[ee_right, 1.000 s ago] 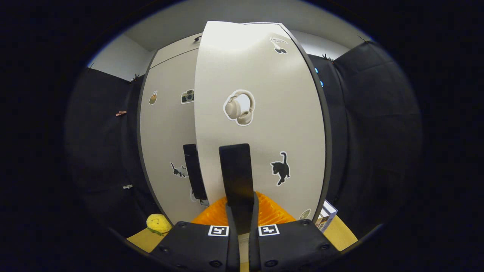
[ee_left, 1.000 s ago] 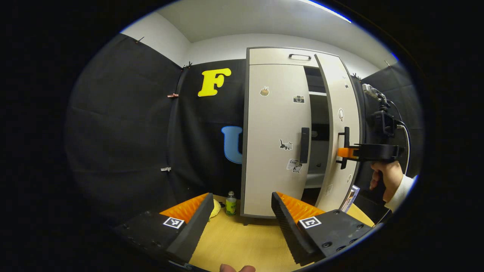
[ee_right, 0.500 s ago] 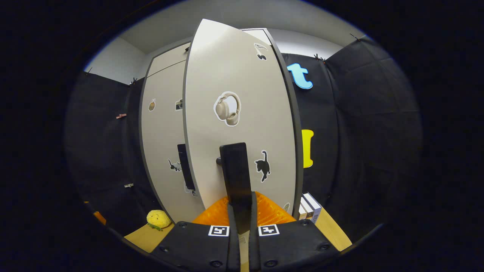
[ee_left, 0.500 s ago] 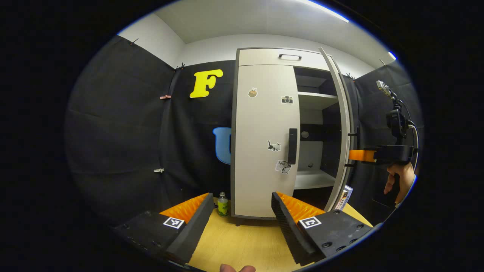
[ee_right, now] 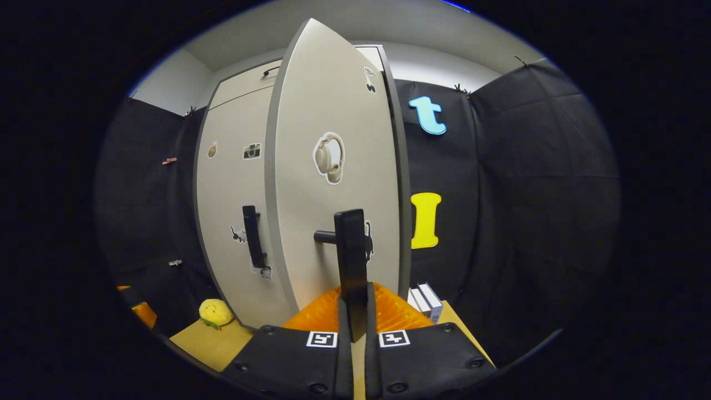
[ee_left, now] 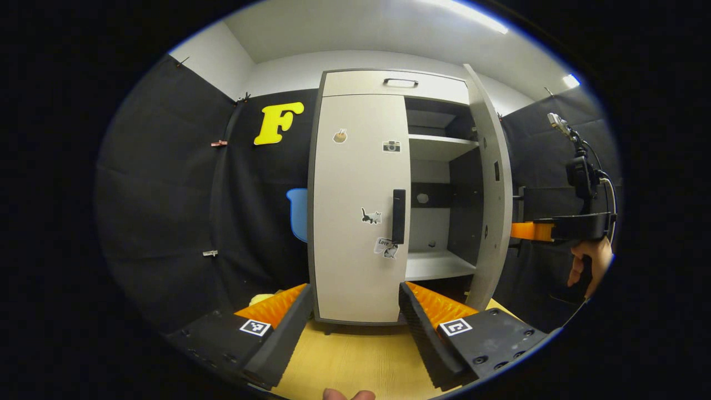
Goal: Open the right door of the double-door shoe cabinet with the right hand, and open the left door with the left hand.
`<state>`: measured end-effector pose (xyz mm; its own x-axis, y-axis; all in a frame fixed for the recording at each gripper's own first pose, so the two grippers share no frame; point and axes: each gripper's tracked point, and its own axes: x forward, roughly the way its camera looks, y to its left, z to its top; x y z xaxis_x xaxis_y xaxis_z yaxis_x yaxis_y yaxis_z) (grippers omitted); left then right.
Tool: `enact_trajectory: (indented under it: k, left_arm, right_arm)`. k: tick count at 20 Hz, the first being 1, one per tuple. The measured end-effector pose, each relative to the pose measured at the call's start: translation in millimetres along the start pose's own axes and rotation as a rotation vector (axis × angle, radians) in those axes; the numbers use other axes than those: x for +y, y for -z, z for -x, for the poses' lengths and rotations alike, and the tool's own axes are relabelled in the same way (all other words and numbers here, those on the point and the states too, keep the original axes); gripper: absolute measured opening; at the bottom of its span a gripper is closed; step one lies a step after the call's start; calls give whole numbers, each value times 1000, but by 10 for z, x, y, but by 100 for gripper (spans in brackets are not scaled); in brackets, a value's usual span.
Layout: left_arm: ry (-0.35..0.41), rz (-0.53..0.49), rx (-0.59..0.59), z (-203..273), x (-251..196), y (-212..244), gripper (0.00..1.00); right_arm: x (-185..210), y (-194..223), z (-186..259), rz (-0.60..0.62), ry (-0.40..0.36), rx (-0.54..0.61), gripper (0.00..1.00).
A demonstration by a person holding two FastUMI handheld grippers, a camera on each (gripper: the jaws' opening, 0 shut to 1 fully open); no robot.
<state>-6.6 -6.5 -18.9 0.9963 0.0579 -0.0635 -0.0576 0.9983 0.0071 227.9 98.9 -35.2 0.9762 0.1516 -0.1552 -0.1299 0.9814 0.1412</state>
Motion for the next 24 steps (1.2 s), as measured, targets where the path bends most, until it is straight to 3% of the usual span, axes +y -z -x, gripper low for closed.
enact_trajectory:
  k: [11, 15, 24]
  left_arm:
    - [77, -2, -2, -111, -410, -36, 95]
    - [102, -25, -3, -155, -571, -62, 94]
    - [118, -53, -20, -367, -821, -228, 94]
  right_arm:
    - [-377, -76, -7, 0, 127, -24, 9]
    - [-270, -53, -13, -34, 82, -10, 6]
    - [-364, -73, 18, -22, 96, -24, 11]
